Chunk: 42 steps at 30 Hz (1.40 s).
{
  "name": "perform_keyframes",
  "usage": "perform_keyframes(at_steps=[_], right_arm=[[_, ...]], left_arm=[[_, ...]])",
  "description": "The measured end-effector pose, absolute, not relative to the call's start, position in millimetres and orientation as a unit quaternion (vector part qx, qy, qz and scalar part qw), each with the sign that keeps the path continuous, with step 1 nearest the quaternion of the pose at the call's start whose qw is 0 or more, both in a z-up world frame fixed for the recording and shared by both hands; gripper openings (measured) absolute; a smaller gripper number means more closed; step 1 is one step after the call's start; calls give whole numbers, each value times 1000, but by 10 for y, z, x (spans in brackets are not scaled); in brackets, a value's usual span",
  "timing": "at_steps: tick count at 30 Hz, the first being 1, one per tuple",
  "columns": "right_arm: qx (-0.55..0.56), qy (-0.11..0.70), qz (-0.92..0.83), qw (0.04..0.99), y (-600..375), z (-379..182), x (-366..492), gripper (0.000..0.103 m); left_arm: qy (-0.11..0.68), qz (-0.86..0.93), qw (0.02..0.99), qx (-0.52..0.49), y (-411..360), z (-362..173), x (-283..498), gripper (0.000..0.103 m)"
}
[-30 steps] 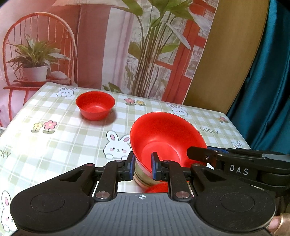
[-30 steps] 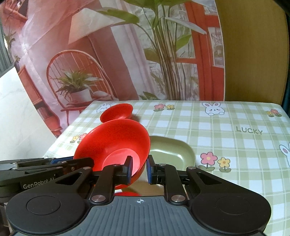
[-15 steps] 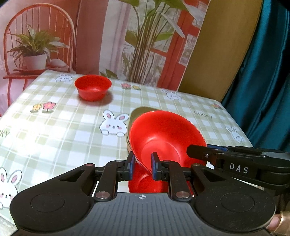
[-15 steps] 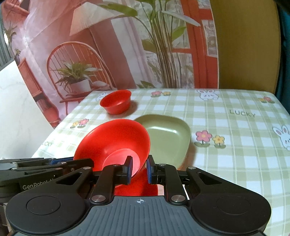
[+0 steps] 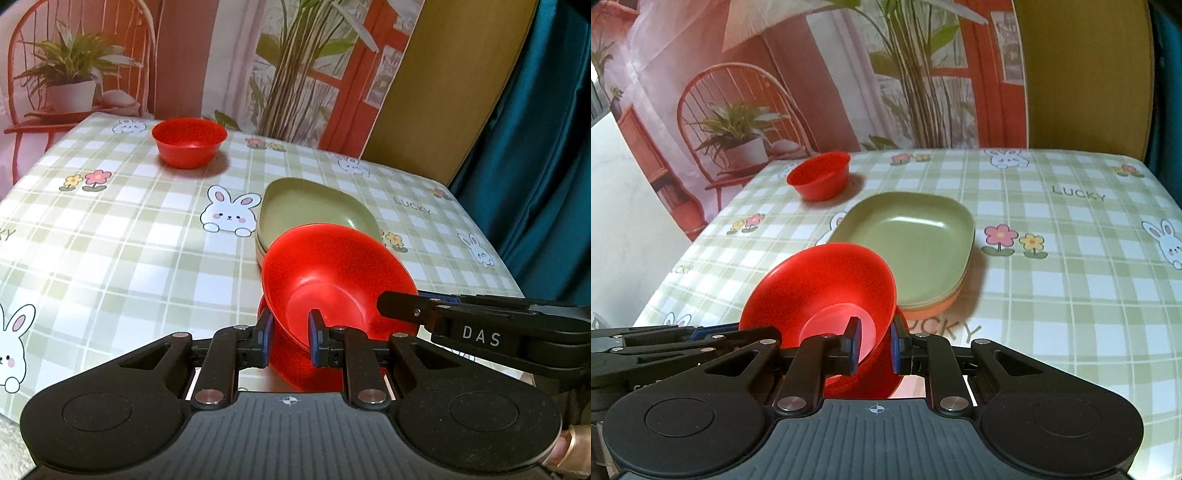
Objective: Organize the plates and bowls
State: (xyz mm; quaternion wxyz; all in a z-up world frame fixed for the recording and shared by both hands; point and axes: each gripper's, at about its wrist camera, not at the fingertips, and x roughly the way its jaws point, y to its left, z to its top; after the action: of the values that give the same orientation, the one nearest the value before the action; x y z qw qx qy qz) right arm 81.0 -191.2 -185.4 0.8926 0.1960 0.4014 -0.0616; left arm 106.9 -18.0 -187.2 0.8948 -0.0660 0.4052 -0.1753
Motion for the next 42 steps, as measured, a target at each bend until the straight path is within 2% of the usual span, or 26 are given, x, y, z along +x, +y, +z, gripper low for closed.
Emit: perform_keyframes(at_steps=[8, 32, 41, 42], right_arm=[[189, 415, -63, 888, -1867, -1892, 846, 20], [188, 432, -66, 880, -1847, -1976, 854, 21], [186, 431, -71, 880, -1862, -1987, 846, 22], [186, 431, -72, 880, -1862, -1987, 844, 24]], left_arm=[[414, -175, 891, -68, -166, -1903, 1093, 19], [429, -172, 884, -73, -174, -1973, 1116, 19], [437, -165, 881, -76, -174, -2011, 1131, 23], [437, -164, 881, -77, -175, -2011, 1131, 23]])
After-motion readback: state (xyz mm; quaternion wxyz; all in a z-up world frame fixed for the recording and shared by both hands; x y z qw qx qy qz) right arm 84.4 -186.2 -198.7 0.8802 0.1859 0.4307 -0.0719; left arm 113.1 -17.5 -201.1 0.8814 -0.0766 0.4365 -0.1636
